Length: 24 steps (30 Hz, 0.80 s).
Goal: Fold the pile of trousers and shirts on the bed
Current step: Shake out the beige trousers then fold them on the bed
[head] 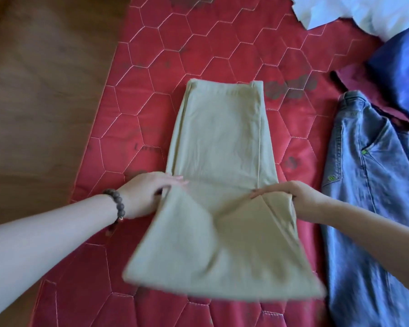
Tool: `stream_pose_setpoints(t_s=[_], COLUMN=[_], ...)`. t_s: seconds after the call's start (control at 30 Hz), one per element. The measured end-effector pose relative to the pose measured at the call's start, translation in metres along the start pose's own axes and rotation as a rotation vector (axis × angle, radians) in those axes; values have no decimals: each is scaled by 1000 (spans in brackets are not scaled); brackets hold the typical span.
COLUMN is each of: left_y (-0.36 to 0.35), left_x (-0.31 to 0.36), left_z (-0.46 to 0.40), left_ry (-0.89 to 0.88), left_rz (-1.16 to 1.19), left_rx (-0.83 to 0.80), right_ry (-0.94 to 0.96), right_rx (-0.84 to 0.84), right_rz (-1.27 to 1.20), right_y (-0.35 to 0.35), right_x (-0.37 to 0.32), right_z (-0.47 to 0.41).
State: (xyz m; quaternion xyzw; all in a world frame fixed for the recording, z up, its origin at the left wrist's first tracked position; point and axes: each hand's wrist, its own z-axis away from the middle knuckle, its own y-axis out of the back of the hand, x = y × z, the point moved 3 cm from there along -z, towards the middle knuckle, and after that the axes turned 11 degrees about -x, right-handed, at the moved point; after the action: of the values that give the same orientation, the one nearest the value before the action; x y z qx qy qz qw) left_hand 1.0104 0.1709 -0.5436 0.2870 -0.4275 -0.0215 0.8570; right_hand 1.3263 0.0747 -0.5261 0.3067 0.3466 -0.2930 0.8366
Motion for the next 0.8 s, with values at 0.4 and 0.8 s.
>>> stream_pose_setpoints(t_s=[0.4, 0.8], left_y=[-18, -23], left_x=[9, 25], left_z=[7, -12], left_ry=[398, 353], left_rz=[326, 113], left_rx=[359, 716], right_ry=[-422, -398], right_rx=[370, 808], right_rz=[-871, -464], right_y=[-37, -46], right_x=[31, 19], right_z=[1, -3])
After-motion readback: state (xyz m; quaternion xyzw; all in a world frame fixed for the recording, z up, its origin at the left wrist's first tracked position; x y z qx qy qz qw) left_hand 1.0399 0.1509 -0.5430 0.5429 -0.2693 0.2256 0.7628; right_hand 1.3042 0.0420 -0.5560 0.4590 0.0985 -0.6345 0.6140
